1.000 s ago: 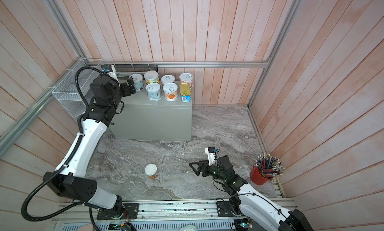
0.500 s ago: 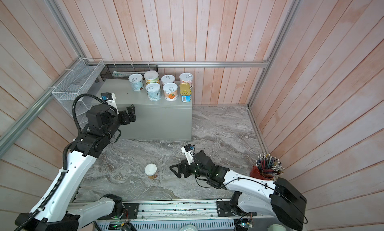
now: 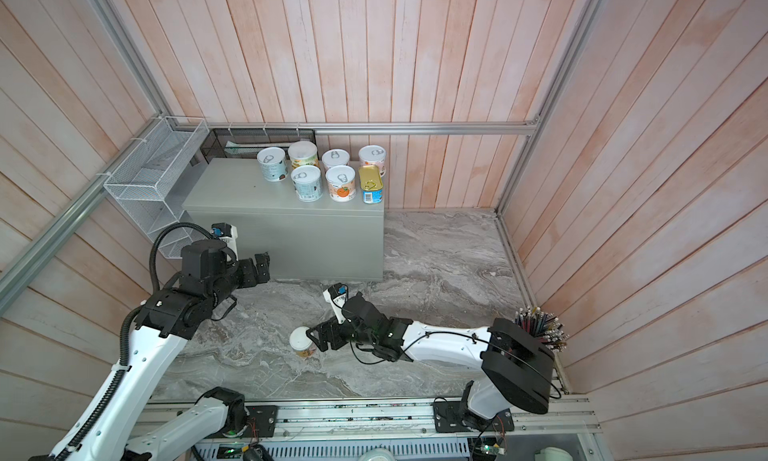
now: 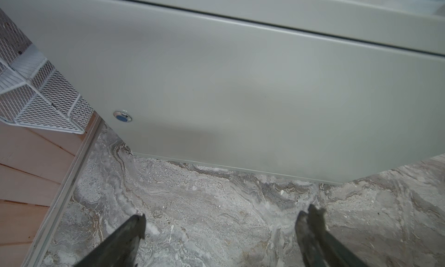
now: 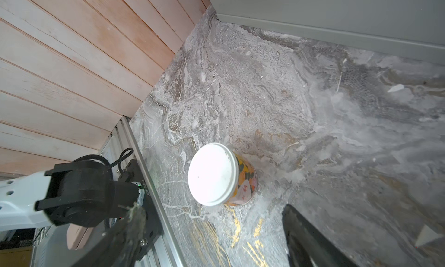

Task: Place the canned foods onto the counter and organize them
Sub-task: 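Lower the left gripper to the floor while the right reaches the white-lidded can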

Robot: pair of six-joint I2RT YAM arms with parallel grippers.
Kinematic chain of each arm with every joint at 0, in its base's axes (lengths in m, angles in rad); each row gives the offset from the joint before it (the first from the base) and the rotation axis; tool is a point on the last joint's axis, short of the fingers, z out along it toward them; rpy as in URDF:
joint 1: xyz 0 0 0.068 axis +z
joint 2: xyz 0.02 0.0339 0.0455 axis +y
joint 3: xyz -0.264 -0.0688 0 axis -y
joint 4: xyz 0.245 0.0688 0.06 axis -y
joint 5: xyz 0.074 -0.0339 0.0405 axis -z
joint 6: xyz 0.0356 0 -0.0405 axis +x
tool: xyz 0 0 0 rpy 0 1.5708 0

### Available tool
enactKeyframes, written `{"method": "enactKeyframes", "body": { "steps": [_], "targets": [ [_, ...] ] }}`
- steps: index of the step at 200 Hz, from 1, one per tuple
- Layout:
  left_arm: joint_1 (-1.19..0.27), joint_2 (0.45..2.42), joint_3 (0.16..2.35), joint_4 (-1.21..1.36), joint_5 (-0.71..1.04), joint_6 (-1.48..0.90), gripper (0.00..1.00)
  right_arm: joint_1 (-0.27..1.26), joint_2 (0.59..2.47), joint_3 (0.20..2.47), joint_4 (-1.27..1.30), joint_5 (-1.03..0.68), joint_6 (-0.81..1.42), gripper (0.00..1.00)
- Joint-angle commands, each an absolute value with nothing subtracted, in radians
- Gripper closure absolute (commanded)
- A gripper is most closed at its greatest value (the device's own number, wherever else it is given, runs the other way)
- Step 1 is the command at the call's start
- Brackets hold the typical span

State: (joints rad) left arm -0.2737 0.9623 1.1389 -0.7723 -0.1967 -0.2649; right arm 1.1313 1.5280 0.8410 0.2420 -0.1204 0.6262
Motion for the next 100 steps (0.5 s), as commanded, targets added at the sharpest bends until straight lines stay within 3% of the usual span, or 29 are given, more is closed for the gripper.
{"method": "enactKeyframes", "body": {
  "steps": [1,35,100],
  "targets": [
    [-0.268,0.913,1.114,-0.786,-0.143,-0.307,0.00,1.158,1.601,0.919,0.159,-0.071,0.605,0.12],
    [-0.257,0.903,1.087,-0.791,-0.142,-0.306,0.00,1.194,1.751,1.062,0.075,-0.060,0.587,0.13],
    [-0.254,0.825,1.060,-0.741,-0.172,-0.310,0.00,1.217,1.900,1.225,-0.061,-0.038,0.602,0.23]
  ]
}}
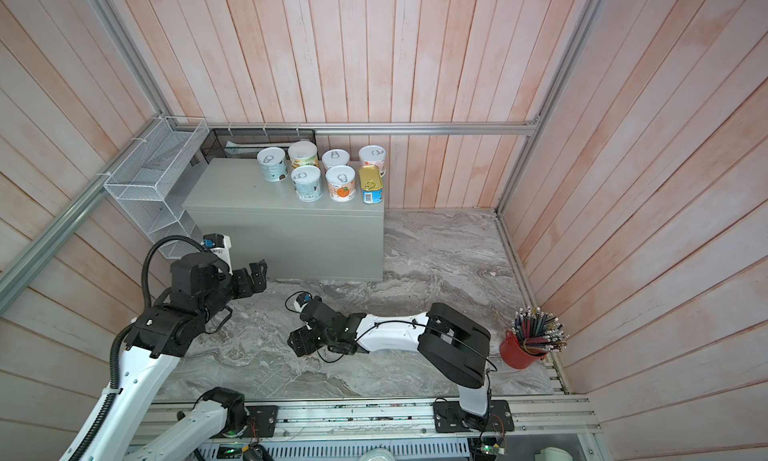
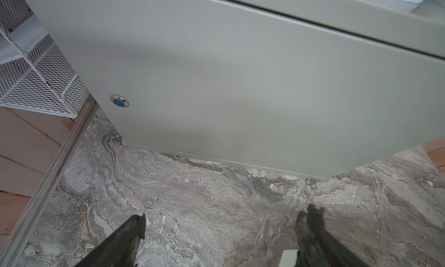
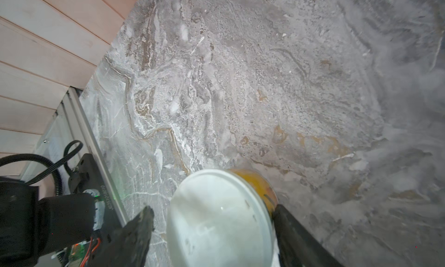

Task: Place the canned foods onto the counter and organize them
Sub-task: 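Lower the left gripper to the floor while the right reaches the white-lidded can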

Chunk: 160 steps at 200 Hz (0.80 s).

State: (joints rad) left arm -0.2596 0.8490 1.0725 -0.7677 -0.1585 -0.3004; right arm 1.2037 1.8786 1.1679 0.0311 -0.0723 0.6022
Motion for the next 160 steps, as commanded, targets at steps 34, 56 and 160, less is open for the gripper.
{"method": "enactKeyframes", "body": {
  "steps": [34,56,160],
  "targets": [
    [-0.254,0.793,1.038,-0.734,-0.178,-0.311,0.00,1.238,1.911,1.246,-0.102,0.001,0.619,0.23],
    [-0.256,0.770,1.028,-0.730,-0.199,-0.308,0.00,1.241,1.923,1.252,-0.113,0.009,0.631,0.24],
    [-0.258,0.756,1.006,-0.719,-0.184,-0.298,0.00,1.261,1.972,1.344,-0.236,0.129,0.575,0.34]
  ]
}}
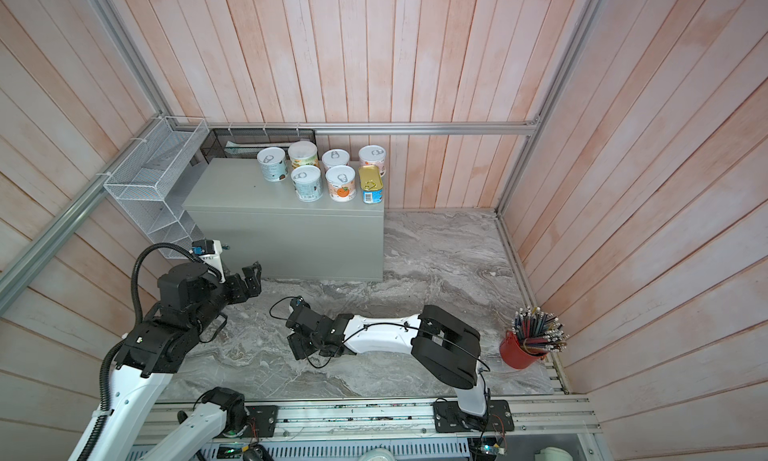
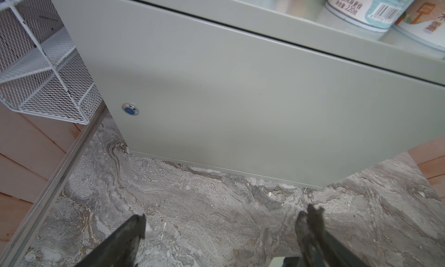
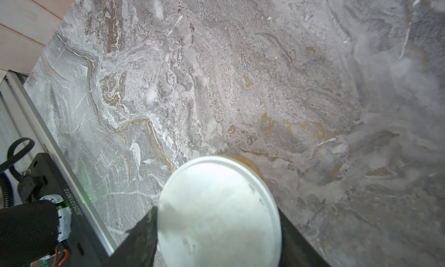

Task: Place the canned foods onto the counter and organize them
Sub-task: 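Lower the left gripper to the floor while the right reaches the white-lidded can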

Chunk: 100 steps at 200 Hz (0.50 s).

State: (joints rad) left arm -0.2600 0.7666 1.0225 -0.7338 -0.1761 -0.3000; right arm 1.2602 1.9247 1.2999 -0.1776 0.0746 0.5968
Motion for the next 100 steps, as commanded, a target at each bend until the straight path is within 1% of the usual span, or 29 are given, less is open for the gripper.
{"method": "enactKeyframes", "body": {
  "steps": [1,17,38,80,88,100],
  "targets": [
    [-0.257,0.755,1.006,-0.719,-0.184,-0.297,0.00,1.261,1.974,1.346,-0.238,0.130,0.574,0.34],
    [-0.258,0.754,1.001,-0.715,-0.184,-0.296,0.00,1.260,1.992,1.367,-0.263,0.139,0.572,0.33],
    [-0.259,0.755,0.999,-0.713,-0.180,-0.295,0.00,1.258,1.999,1.367,-0.261,0.138,0.575,0.29],
    [-0.259,0.757,0.998,-0.712,-0.176,-0.292,0.00,1.250,2.012,1.383,-0.264,0.142,0.562,0.28],
    [-0.258,0.756,0.997,-0.710,-0.174,-0.291,0.00,1.248,2.013,1.390,-0.267,0.148,0.560,0.28],
    [-0.258,0.756,0.994,-0.708,-0.170,-0.289,0.00,1.242,2.010,1.389,-0.263,0.144,0.555,0.32]
  ]
}}
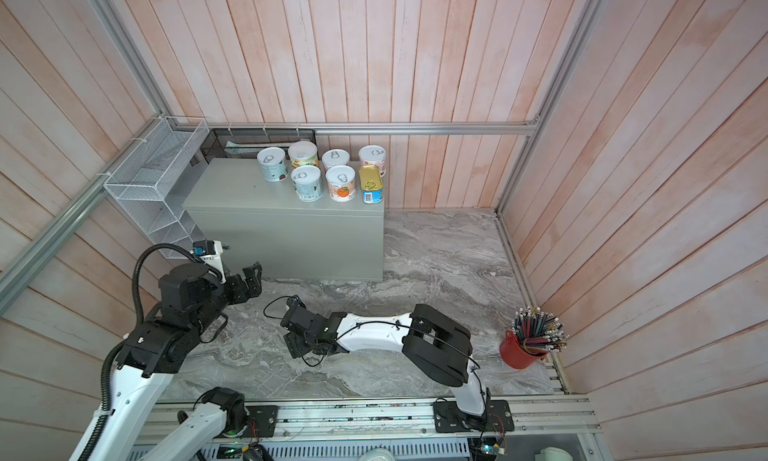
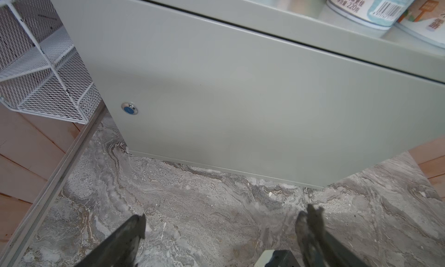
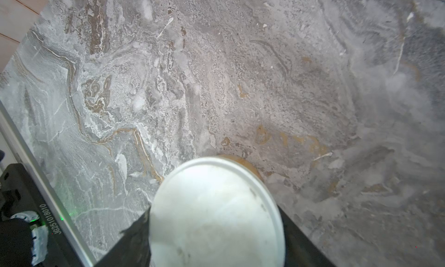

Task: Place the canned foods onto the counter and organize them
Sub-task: 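Lower the left gripper to the floor while the right reaches the white-lidded can, then close the right gripper on the white-lidded yellow can, then lift the yellow can and carry it toward the left gripper while the left approaches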

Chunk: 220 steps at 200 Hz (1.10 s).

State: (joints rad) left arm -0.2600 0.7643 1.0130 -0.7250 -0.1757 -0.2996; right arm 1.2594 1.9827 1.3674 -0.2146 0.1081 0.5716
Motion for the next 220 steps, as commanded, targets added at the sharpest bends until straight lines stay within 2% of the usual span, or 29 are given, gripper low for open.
{"method": "enactKeyframes", "body": {
  "steps": [1,14,42,65,145,220],
  "targets": [
    [-0.258,0.755,0.993,-0.707,-0.170,-0.289,0.00,1.242,2.010,1.389,-0.263,0.143,0.554,0.32],
    [-0.258,0.755,0.992,-0.705,-0.166,-0.288,0.00,1.234,2.002,1.382,-0.254,0.139,0.552,0.34],
    [-0.259,0.753,0.994,-0.705,-0.164,-0.282,0.00,1.212,1.966,1.346,-0.230,0.127,0.560,0.45],
    [-0.259,0.738,0.977,-0.684,-0.115,-0.264,0.00,1.178,1.890,1.274,-0.163,0.079,0.570,0.48],
    [-0.261,0.729,0.935,-0.597,0.084,-0.293,0.00,1.047,1.591,1.012,-0.100,-0.038,0.603,0.48],
    [-0.279,0.646,0.769,-0.468,0.212,-0.425,0.00,0.963,1.362,0.776,-0.068,-0.064,0.668,0.48]
  ]
}}
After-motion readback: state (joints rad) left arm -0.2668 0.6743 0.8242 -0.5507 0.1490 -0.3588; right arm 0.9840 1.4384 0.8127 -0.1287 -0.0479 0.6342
